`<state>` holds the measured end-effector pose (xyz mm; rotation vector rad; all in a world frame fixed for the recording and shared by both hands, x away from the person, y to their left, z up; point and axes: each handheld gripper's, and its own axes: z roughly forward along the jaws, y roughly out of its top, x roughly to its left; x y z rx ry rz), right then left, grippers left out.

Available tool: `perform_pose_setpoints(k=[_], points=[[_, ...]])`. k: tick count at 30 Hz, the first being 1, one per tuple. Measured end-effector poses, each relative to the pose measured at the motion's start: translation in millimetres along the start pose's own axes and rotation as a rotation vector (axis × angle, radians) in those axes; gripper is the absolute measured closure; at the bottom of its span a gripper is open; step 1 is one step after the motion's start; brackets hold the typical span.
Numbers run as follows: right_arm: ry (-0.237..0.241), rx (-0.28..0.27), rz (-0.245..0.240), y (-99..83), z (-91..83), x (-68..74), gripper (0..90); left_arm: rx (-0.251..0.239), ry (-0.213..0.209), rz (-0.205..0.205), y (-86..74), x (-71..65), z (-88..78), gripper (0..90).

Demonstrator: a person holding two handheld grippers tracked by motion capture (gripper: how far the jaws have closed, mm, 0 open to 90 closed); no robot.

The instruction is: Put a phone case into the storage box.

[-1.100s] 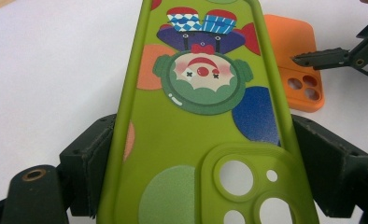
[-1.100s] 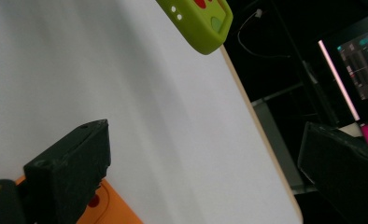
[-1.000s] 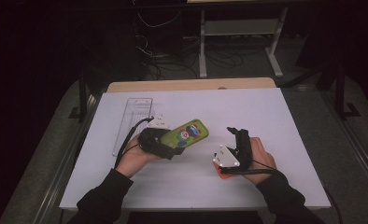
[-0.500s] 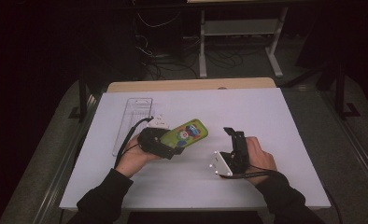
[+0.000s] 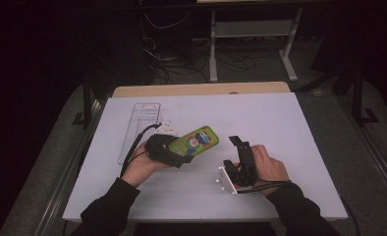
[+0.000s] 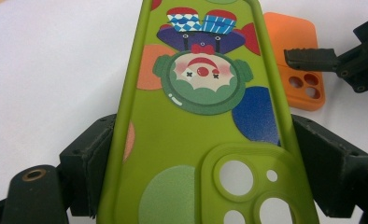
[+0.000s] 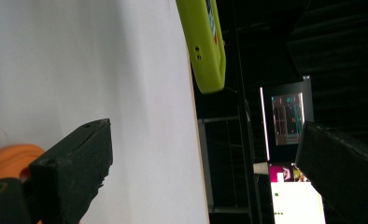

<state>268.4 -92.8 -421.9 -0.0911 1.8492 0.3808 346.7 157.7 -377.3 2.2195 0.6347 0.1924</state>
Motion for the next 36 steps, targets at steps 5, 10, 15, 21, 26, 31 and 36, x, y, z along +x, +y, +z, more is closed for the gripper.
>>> perform_pose_setpoints(k=[5,10,15,21,26,31,36], points=[[-0.018,-0.023,-0.026,8.5,-1.1,1.8,4.5,-0.004,-0.005,-0.028,0.9,-4.0,0.5,15.5],[-0.013,-0.040,-0.039,14.9,-0.2,4.2,6.2,0.006,-0.013,-0.018,2.6,-6.5,-0.2,15.5],[-0.039,-0.063,-0.058,23.1,1.9,7.1,9.3,0.008,-0.018,-0.008,3.6,-6.5,-1.2,15.5],[-0.082,-0.095,-0.081,31.1,6.5,7.8,13.0,0.005,-0.028,-0.001,4.8,-6.4,-2.5,15.5],[-0.113,-0.102,-0.094,36.6,12.5,6.3,14.7,0.009,-0.035,0.008,5.8,-7.9,-1.9,15.5],[-0.110,-0.092,-0.106,39.0,14.9,7.7,22.5,0.010,-0.044,0.006,6.0,-9.0,-1.1,15.5],[-0.102,-0.080,-0.125,39.1,13.8,9.3,31.9,0.017,-0.054,0.026,6.4,-10.5,-0.3,15.5]])
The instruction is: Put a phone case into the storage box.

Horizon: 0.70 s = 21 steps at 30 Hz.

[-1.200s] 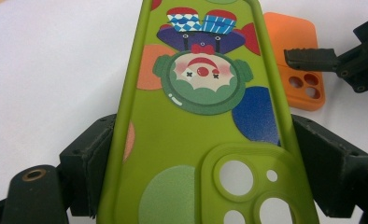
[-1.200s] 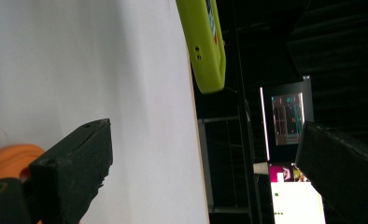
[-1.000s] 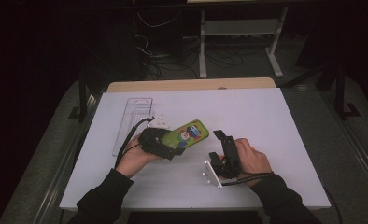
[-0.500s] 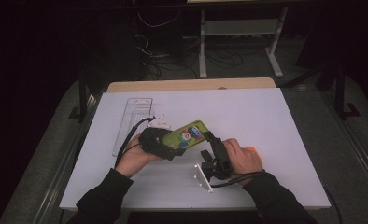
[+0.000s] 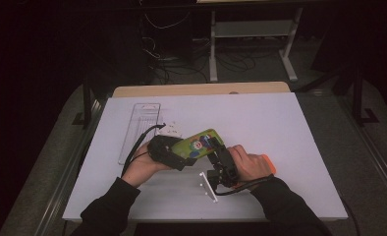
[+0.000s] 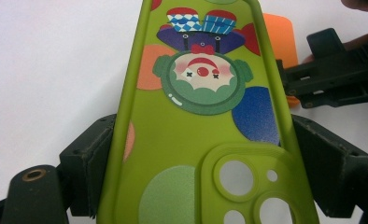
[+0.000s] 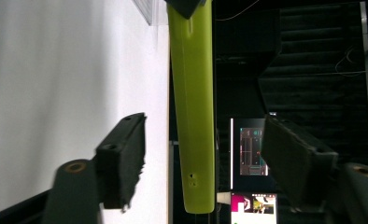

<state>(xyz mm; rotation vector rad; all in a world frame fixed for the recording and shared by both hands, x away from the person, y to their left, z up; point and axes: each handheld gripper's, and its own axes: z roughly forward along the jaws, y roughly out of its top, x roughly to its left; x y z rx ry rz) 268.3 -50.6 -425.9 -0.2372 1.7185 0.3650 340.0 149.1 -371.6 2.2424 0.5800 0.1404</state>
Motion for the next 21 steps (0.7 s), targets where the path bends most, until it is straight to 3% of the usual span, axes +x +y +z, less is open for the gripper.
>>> perform_pose_setpoints(k=[12,21], points=[[-0.018,0.005,-0.042,0.4,-0.8,5.9,55.4,0.013,-0.020,0.020,0.6,-5.7,3.8,15.5],[0.001,0.001,-0.034,1.1,-2.7,8.1,68.2,0.017,-0.023,0.019,0.6,-5.2,3.7,15.5]])
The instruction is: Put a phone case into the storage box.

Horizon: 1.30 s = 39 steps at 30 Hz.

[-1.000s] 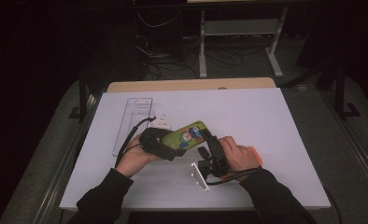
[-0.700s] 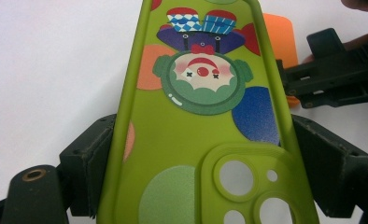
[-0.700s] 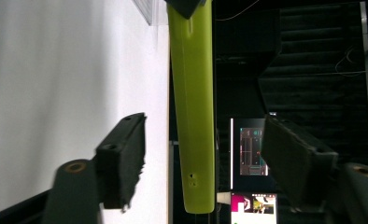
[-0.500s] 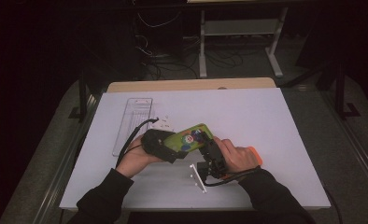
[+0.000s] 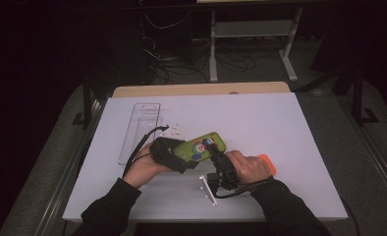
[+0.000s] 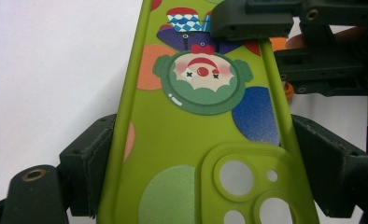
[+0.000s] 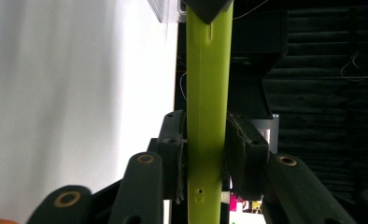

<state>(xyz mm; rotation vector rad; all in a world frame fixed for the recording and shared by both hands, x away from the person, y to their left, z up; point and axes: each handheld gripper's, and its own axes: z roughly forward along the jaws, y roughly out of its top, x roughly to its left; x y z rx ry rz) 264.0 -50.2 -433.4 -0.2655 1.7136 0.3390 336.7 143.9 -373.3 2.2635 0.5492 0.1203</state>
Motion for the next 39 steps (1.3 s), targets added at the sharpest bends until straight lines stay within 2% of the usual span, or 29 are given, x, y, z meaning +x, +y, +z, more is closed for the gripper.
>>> perform_pose_setpoints(k=[5,14,17,19,20,23,28,30,34,39], points=[[0.003,-0.004,0.003,0.0,-0.6,0.2,73.1,0.001,-0.001,0.003,-0.1,0.7,-0.4,15.5],[0.007,-0.010,-0.007,-0.1,-1.5,0.9,75.5,0.000,-0.009,-0.004,-0.6,1.1,-0.2,15.2],[0.003,-0.012,-0.012,0.0,-2.0,1.0,75.7,-0.023,-0.022,-0.032,-1.3,0.1,0.9,15.0],[-0.002,-0.017,-0.015,0.0,-2.2,0.7,75.8,-0.025,-0.028,-0.030,-1.7,1.1,0.7,14.9],[-0.007,-0.017,-0.016,-0.1,-2.5,0.7,75.8,-0.012,-0.027,-0.015,-1.7,2.4,-0.4,14.8],[-0.016,-0.016,-0.013,-0.2,-2.8,0.1,75.9,-0.028,-0.019,-0.008,-2.5,2.6,-1.6,14.4],[-0.017,-0.011,-0.016,-0.3,-3.2,-1.1,75.9,-0.034,-0.027,-0.017,-3.8,2.2,-0.4,13.3],[-0.014,-0.009,-0.016,-0.3,-3.6,-2.9,75.9,-0.038,-0.027,-0.017,-3.5,1.6,-0.5,11.5],[-0.005,0.001,-0.004,-1.2,-3.0,-1.6,75.9,-0.054,-0.037,-0.026,-3.2,1.7,-2.1,2.3],[-0.004,0.012,0.007,-3.6,-1.8,-2.2,75.9,-0.066,-0.048,-0.026,-4.4,3.3,-6.3,0.0]])
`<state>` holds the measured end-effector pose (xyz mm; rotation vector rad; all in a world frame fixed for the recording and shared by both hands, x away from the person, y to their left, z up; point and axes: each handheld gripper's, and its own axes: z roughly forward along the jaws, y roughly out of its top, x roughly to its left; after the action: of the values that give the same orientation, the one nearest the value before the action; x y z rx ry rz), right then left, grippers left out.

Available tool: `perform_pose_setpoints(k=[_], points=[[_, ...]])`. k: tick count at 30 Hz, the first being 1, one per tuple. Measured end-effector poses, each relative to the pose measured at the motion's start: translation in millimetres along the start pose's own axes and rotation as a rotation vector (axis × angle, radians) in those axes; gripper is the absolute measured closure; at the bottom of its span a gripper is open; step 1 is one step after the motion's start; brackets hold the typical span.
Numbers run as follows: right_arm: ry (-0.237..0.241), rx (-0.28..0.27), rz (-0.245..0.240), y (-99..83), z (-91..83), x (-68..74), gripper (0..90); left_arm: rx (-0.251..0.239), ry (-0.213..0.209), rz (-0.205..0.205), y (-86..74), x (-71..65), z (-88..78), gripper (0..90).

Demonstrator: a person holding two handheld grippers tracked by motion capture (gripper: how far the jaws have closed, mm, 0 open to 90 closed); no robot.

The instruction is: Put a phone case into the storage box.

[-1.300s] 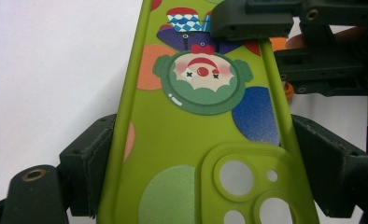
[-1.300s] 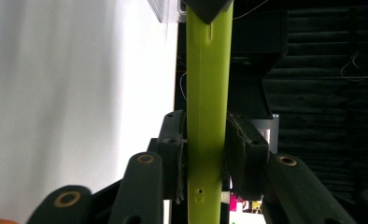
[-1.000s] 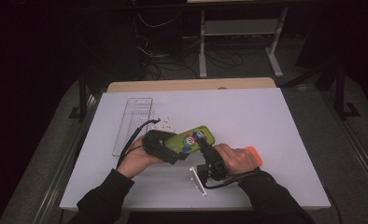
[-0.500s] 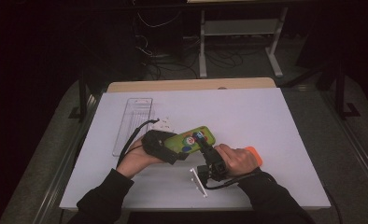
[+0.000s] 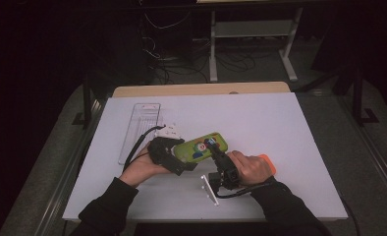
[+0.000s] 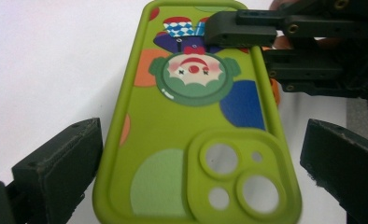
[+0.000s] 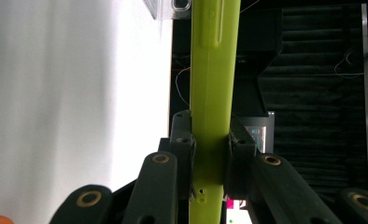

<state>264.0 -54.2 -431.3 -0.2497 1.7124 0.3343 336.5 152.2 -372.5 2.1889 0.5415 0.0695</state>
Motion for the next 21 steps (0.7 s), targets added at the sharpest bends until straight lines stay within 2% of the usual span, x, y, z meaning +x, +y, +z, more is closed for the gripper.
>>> perform_pose_setpoints(k=[3,4,8,11,13,16,17,20,21], points=[[0.005,0.010,-0.001,-2.3,1.0,-1.1,75.9,-0.015,0.000,0.005,-1.0,1.0,-2.0,0.0],[0.005,0.017,0.013,-2.8,1.2,-0.6,75.9,-0.013,0.001,0.002,-1.4,1.1,-2.9,0.0],[0.006,0.030,0.015,-6.7,3.0,-1.8,75.8,0.004,0.024,0.021,-3.3,6.3,-7.1,0.0],[0.004,0.041,0.032,-10.5,3.3,-3.1,75.9,-0.004,0.036,0.031,-4.6,8.6,-9.7,0.0],[0.026,0.048,0.041,-12.9,3.5,-5.2,75.9,-0.005,0.043,0.029,-5.0,9.0,-10.5,0.0],[0.042,0.056,0.096,-16.0,3.9,-6.7,75.8,0.002,0.051,0.038,-5.4,9.5,-11.1,0.0],[0.039,0.054,0.100,-17.2,4.2,-8.2,75.9,0.004,0.051,0.045,-5.3,10.2,-11.1,0.0],[0.051,0.057,0.151,-20.7,5.0,-10.0,75.9,0.009,0.054,0.046,-5.7,10.2,-10.8,0.0],[0.061,0.059,0.172,-22.0,5.0,-11.1,75.8,-0.001,0.054,0.035,-5.8,9.4,-10.1,0.0]])
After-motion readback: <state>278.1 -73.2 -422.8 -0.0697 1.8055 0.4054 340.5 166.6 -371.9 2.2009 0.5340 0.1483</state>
